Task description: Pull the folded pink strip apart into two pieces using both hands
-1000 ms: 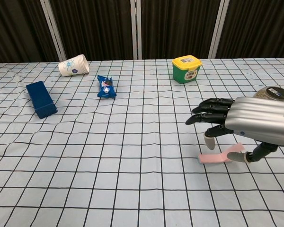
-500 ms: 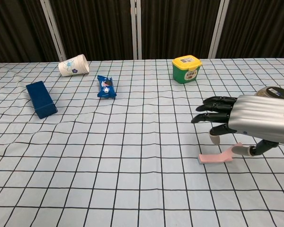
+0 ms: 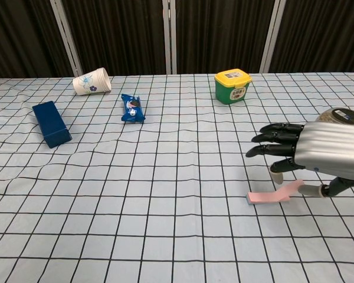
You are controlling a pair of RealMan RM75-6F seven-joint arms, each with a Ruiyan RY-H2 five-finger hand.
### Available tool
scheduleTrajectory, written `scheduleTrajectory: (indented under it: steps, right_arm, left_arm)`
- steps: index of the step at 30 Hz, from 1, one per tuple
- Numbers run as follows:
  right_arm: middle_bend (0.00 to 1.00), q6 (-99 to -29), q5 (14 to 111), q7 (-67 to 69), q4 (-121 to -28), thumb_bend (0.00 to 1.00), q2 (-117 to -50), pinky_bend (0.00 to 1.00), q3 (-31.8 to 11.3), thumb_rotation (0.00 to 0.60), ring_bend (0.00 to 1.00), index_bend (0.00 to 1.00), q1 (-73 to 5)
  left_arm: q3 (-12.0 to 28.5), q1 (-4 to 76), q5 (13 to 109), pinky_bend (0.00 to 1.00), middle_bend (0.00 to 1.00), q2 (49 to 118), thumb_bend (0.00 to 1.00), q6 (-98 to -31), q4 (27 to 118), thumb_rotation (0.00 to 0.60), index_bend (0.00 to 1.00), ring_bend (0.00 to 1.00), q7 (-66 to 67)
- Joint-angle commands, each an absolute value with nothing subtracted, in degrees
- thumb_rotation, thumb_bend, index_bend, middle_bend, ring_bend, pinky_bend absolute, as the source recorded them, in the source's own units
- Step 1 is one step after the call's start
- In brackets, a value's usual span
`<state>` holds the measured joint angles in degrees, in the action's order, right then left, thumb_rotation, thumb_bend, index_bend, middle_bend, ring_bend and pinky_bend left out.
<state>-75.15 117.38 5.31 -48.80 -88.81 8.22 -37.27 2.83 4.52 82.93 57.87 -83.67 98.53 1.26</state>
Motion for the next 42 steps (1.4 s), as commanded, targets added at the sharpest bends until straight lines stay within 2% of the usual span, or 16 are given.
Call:
scheduleTrajectory:
  steps: [1,15,28,42]
  right_arm:
    - [0.1,-75.9,117.2,5.2,-48.4,0.28,-88.3,0.0,8.6,0.6,0.0,0.47,-37.1]
    - [0.1,-78.7,116.1,6.1,-44.5,0.28,-87.4,0.0,10.3,0.6,0.0,0.45,-35.9]
    - [0.11,-82.5,115.8,9.4,-40.3,0.27,-90.3,0.0,11.5,0.6,0.0,0.45,-35.6]
    - [0.11,-81.8,115.1,10.0,-38.3,0.27,-92.6,0.0,12.5,0.6,0.0,0.45,-36.3]
  left_arm:
    - [2.8,4.5,82.9,0.0,0.0,57.9,0.0,-83.7,98.5,0.6,0.0,0.0,1.2]
    - [2.7,4.5,83.2,0.0,0.0,58.0,0.0,-83.9,98.7,0.6,0.0,0.0,1.5]
    - [2.5,4.5,83.5,0.0,0.0,58.1,0.0,-83.9,99.0,0.6,0.0,0.0,1.9]
    - [2.4,4.4,83.6,0.0,0.0,57.9,0.0,-84.0,98.9,0.6,0.0,0.0,1.3]
